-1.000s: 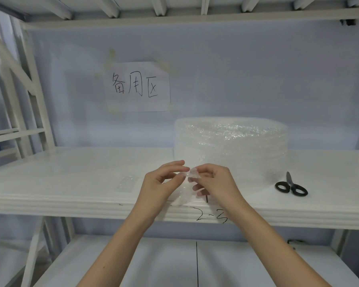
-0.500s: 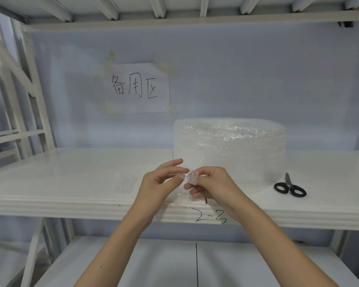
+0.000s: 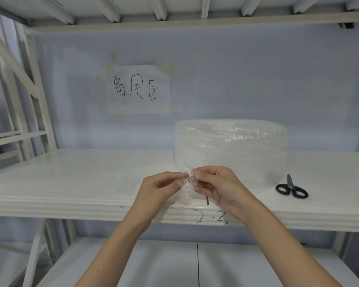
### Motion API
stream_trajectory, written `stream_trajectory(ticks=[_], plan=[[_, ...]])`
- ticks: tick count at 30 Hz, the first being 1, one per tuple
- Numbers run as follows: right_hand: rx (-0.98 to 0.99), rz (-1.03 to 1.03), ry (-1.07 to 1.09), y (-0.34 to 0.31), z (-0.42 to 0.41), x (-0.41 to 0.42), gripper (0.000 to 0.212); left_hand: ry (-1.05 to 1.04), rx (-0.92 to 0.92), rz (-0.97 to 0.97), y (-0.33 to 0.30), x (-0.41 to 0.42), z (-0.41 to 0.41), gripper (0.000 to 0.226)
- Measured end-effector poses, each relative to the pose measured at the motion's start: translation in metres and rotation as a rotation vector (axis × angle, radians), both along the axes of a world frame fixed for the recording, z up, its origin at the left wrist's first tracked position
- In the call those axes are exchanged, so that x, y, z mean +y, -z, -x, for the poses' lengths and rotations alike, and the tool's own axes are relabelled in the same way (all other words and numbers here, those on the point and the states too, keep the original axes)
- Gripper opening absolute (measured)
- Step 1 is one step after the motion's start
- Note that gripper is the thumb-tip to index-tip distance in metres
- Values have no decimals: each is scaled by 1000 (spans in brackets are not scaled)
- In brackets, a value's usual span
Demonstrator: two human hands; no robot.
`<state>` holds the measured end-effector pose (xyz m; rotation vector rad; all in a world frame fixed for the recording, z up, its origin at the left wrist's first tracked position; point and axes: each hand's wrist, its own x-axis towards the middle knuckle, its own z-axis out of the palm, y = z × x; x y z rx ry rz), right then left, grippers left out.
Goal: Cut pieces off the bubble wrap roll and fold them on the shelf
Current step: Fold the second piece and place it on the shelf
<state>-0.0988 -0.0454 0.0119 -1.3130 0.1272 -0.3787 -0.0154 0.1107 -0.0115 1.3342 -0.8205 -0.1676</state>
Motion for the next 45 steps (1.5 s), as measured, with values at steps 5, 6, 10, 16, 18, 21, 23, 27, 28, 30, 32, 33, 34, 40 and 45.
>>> stream_trajectory(ticks=[5,6,10,16,18,21,23,27,28,30,32,33,34,40,45], plan=[[-5,-7,-16,0,2,-3,9,8,7,6,1,-2,-1,13],[-4,-4,-20,1,3,-4,11,12,4,6,1,-2,0,13],[-13,-16,-43,1,6,-9,15,16,-6,10,2,-5,1,13],[-9,-54,-37,1,7,-12,20,28,30,-3,3,-8,1,20],[6,-65,-30,0,6,-12,21,29,60,-5,3,-8,1,27],[11,-5,-14,-1,5,-9,20,29,49,-40,1,-6,0,27],[10,87,21,1,1,-7,18,4,15,-69,0,-6,1,20],[-1,180,95,2,-14,-3,16,-37,-6,-87,0,-1,-1,16],[-3,183,106,1,-18,-2,15,-45,3,-96,0,1,-2,19],[-2,198,113,2,-26,1,10,-96,29,-108,0,6,-5,22],[2,215,104,4,-36,5,8,-171,27,-127,-1,11,-8,23],[5,220,98,4,-40,8,8,-203,21,-140,-2,14,-10,23],[7,220,90,5,-45,11,7,-230,14,-153,-2,18,-12,24],[34,219,40,8,-78,25,8,-403,-95,-278,3,35,-30,19],[63,234,31,11,-102,36,3,-541,-143,-359,7,46,-37,13]])
